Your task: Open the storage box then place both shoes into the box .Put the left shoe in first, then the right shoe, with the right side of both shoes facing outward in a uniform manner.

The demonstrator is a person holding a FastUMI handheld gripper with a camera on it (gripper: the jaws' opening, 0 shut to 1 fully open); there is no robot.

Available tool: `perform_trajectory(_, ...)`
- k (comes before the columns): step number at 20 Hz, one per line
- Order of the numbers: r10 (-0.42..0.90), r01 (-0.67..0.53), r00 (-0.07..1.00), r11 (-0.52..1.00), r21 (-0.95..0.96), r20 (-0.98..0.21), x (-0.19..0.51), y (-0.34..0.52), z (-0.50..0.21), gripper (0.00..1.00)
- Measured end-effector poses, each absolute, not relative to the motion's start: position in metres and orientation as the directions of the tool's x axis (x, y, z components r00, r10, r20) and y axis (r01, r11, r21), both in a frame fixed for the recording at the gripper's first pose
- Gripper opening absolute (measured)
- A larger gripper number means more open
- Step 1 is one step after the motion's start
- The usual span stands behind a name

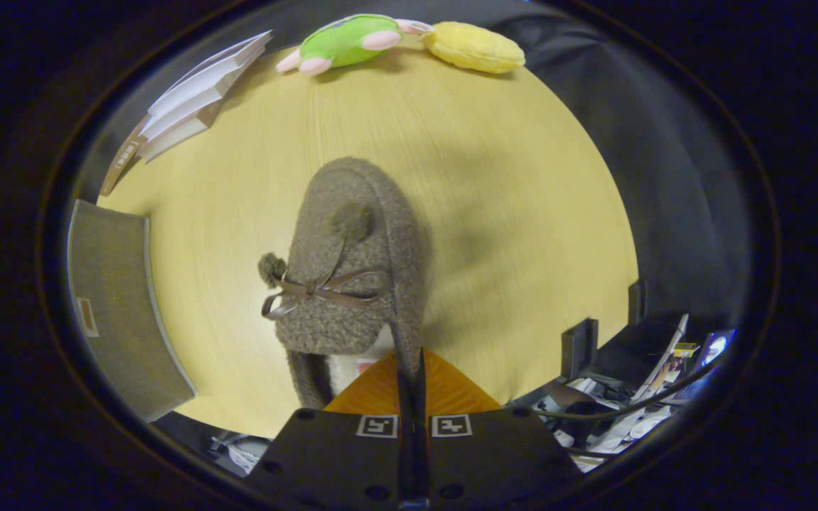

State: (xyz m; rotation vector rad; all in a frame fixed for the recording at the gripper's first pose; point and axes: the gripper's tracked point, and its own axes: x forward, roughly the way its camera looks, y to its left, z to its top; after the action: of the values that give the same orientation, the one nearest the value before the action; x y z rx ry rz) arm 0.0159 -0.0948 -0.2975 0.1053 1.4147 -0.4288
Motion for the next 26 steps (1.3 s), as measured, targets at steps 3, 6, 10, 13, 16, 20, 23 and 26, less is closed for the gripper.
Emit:
perform_trajectory(3,-0.289,0.316,0.087,0.915,-0.249,-0.953,0.008,-0.081,-0.272,0.04)
perform_trajectory(6,-0.318,0.316,0.114,0.91,-0.269,-0.941,0.002,-0.058,-0.242,0.04)
perform_trajectory(10,-0.378,0.305,0.149,0.896,-0.321,-0.914,-0.009,-0.028,-0.19,0.04)
perform_trajectory(13,-0.403,0.325,0.16,0.883,-0.338,-0.901,-0.018,0.0,-0.146,0.04)
perform_trajectory(16,-0.405,0.334,0.191,0.883,-0.329,-0.894,-0.016,0.031,-0.11,0.04)
perform_trajectory(20,-0.419,0.284,0.216,0.891,-0.354,-0.882,-0.011,0.082,-0.072,0.03)
perform_trajectory(23,-0.389,0.248,0.254,0.911,-0.329,-0.886,0.004,0.129,-0.055,0.03)
perform_trajectory(26,-0.354,0.242,0.283,0.926,-0.29,-0.891,0.027,0.168,-0.052,0.04)
